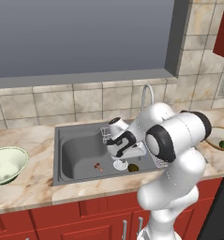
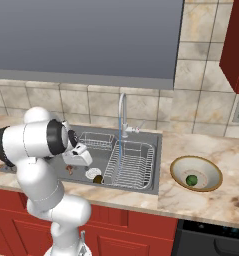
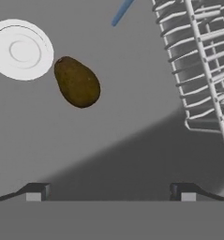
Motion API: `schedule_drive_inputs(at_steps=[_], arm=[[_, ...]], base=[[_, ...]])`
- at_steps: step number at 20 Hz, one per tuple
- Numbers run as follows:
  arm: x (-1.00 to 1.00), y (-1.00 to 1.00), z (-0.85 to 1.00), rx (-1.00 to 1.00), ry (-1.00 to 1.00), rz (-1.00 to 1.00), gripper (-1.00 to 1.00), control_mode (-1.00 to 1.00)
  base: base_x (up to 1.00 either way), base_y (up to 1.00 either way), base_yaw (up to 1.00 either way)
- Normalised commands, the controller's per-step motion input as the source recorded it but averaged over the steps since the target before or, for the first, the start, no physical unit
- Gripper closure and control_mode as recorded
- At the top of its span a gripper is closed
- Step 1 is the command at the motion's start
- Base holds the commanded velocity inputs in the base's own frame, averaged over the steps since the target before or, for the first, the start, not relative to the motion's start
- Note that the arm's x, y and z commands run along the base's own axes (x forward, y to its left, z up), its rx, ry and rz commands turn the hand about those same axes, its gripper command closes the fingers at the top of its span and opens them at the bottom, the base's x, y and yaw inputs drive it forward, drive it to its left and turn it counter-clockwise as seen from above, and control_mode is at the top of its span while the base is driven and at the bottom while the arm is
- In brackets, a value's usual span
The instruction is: Pick the avocados from the sink and place them in one bowl. Place the mushroom in the other bowl. Then turn off the sink faucet.
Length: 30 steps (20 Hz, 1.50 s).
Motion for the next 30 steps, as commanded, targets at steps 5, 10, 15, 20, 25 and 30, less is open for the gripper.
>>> schedule_drive_inputs(at_steps=[5, 10, 15, 20, 25, 30], arm=[[0.09, -0.09, -0.16, -0.01, 0.0, -0.02, -1.0, -1.0], [0.11, -0.11, -0.17, 0.0, 0.0, -0.01, -1.0, -1.0], [0.12, -0.06, -0.17, 0.0, 0.0, -0.01, -1.0, -1.0], [0.19, 0.0, -0.14, 0.0, 0.0, -0.03, -1.0, -1.0], [0.25, 0.0, -0.15, -0.01, 0.0, -0.05, -1.0, -1.0], [0.26, 0.0, -0.18, -0.02, 0.0, -0.05, -1.0, -1.0]], base=[[0.0, 0.0, 0.0], [0.0, 0.0, 0.0], [0.0, 0.0, 0.0], [0.0, 0.0, 0.0], [0.0, 0.0, 0.0], [0.0, 0.0, 0.0]])
